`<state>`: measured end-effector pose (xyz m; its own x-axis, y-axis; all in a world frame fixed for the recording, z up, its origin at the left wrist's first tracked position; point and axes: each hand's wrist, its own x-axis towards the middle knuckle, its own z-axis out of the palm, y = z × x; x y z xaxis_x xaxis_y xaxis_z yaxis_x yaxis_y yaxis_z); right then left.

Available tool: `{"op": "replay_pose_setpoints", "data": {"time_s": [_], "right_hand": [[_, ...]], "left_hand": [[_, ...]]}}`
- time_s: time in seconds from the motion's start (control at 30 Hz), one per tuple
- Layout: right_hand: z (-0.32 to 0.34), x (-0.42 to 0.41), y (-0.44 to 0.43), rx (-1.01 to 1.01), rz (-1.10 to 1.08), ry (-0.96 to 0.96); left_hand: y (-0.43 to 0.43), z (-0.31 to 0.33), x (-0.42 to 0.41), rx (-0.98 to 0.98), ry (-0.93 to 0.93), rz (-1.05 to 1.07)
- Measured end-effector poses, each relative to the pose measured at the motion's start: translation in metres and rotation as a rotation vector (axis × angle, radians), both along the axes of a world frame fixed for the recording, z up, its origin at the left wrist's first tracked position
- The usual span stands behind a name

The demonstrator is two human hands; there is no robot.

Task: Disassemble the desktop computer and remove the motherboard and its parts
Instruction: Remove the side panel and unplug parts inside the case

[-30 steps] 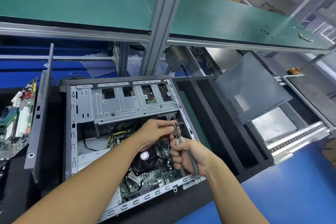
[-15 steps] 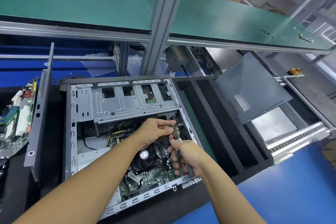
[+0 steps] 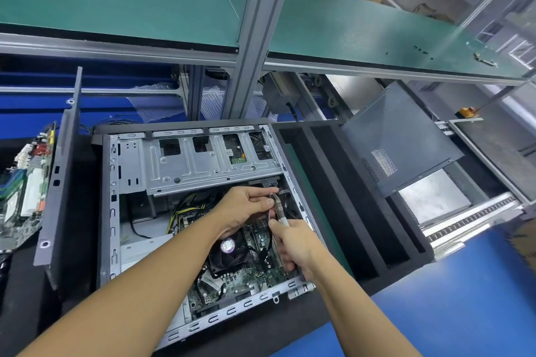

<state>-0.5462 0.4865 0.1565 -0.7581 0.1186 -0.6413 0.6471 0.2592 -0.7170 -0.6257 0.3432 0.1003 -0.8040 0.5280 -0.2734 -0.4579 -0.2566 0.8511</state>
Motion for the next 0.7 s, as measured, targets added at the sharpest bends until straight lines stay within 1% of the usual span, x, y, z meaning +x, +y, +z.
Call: {"op": "replay_pose_setpoints", "data": {"time_s": [0.07, 0.13, 0.2, 0.27, 0.3, 0.37, 0.4, 0.5, 0.6, 0.63, 0.7], "right_hand": [[-0.002, -0.001, -0.001, 0.090, 0.015, 0.045], [-0.006, -0.001, -0.005, 0.269, 0.071, 0.127], [-0.007, 0.001, -0.007, 0.430, 0.120, 0.243], [0.001, 0.001, -0.003, 0.515, 0.101, 0.352], [0.005, -0.001, 0.003, 0.525, 0.082, 0.381], [0.012, -0.002, 0.016, 0.472, 0.052, 0.392], [0.014, 0.000, 0.020, 0.395, 0.037, 0.384], [0.008, 0.008, 0.026, 0.066, -0.032, 0.329], [0.000, 0.013, 0.024, -0.157, -0.101, 0.337], [-0.002, 0.013, 0.025, -0.207, -0.117, 0.348], [-0.004, 0.014, 0.027, -0.244, -0.115, 0.376]], "left_hand": [[-0.001, 0.001, 0.000, -0.056, 0.049, 0.019], [-0.003, 0.001, 0.000, -0.130, 0.114, 0.038], [-0.005, 0.002, 0.000, -0.245, 0.209, 0.018], [-0.005, 0.001, 0.000, -0.318, 0.273, -0.022], [-0.005, 0.000, 0.000, -0.298, 0.257, -0.019], [-0.002, -0.001, 0.000, -0.244, 0.208, -0.004], [-0.001, -0.001, 0.000, -0.229, 0.190, 0.004], [-0.001, -0.001, 0.000, -0.202, 0.156, 0.010], [0.000, -0.001, 0.002, -0.140, 0.081, 0.045], [0.001, 0.000, 0.002, -0.120, 0.053, 0.059], [0.001, 0.001, 0.003, -0.119, 0.019, 0.086]]}}
